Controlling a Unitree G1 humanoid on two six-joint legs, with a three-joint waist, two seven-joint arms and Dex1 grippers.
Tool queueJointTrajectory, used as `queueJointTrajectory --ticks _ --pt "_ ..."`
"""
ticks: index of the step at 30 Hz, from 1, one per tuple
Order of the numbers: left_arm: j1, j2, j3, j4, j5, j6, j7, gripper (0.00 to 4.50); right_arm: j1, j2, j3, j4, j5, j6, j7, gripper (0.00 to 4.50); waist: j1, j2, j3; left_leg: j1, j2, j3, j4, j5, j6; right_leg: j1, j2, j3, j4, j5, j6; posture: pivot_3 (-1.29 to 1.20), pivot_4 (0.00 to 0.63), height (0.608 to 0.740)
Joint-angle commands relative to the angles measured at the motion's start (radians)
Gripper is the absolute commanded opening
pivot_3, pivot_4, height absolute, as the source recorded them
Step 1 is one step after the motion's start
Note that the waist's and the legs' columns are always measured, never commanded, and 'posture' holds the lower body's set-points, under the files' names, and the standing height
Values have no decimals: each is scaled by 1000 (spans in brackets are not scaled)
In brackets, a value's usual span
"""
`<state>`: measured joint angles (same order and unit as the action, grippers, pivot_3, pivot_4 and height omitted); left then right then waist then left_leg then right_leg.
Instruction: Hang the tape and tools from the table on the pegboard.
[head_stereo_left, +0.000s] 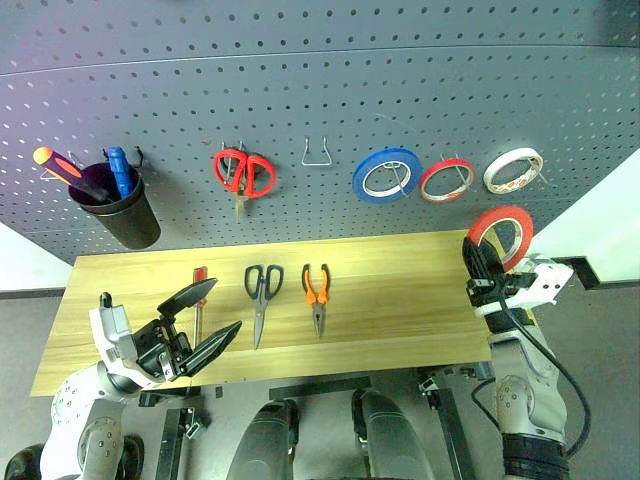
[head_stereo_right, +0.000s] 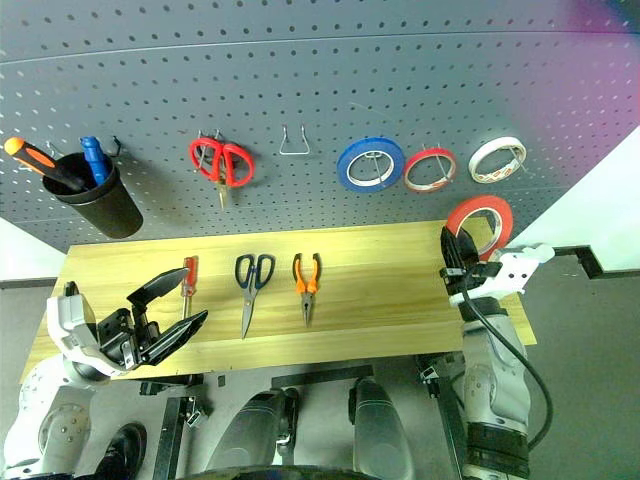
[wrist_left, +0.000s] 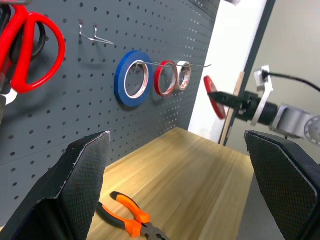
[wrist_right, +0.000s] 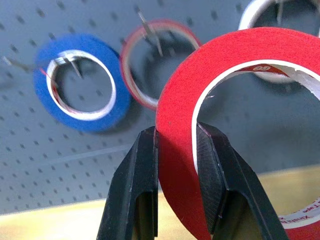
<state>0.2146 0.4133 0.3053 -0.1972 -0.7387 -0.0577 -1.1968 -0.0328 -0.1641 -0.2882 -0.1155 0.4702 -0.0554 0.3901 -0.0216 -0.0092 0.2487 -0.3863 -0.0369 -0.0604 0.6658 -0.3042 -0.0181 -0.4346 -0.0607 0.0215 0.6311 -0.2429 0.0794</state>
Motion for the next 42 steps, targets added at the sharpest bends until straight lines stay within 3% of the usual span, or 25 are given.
queueJointTrajectory --ticks 1,10,25,41,42 --pt "-8 6 8 -2 -4 -13 -4 4500 21 12 21 -102 -4 -1 -25 706 0 0 0 0 0 0 0 0 0 0 0 0 0 0 0 -62 228 738" --pt "-23 11 2 -2 1 -3 4 4500 7 8 57 -156 -4 14 -45 706 -11 0 0 0 0 0 0 0 0 0 0 0 1 0 0 -66 229 738" --pt "-12 13 -8 -57 -1 17 50 4500 -91 -16 110 -82 -21 6 19 706 -22 -1 -1 2 0 0 1 1 -1 1 1 0 3 0 0 -44 216 738" --pt "14 20 -12 -112 -4 35 92 4500 -252 -74 79 279 -103 -158 107 706 -22 -1 -1 2 0 0 1 1 -1 1 1 0 4 0 0 -13 208 738" --pt "15 21 -12 -114 -2 34 94 4500 -258 -73 74 304 -98 -156 108 1056 -22 -1 -1 2 0 0 2 1 -1 1 1 0 4 0 0 -10 207 738"
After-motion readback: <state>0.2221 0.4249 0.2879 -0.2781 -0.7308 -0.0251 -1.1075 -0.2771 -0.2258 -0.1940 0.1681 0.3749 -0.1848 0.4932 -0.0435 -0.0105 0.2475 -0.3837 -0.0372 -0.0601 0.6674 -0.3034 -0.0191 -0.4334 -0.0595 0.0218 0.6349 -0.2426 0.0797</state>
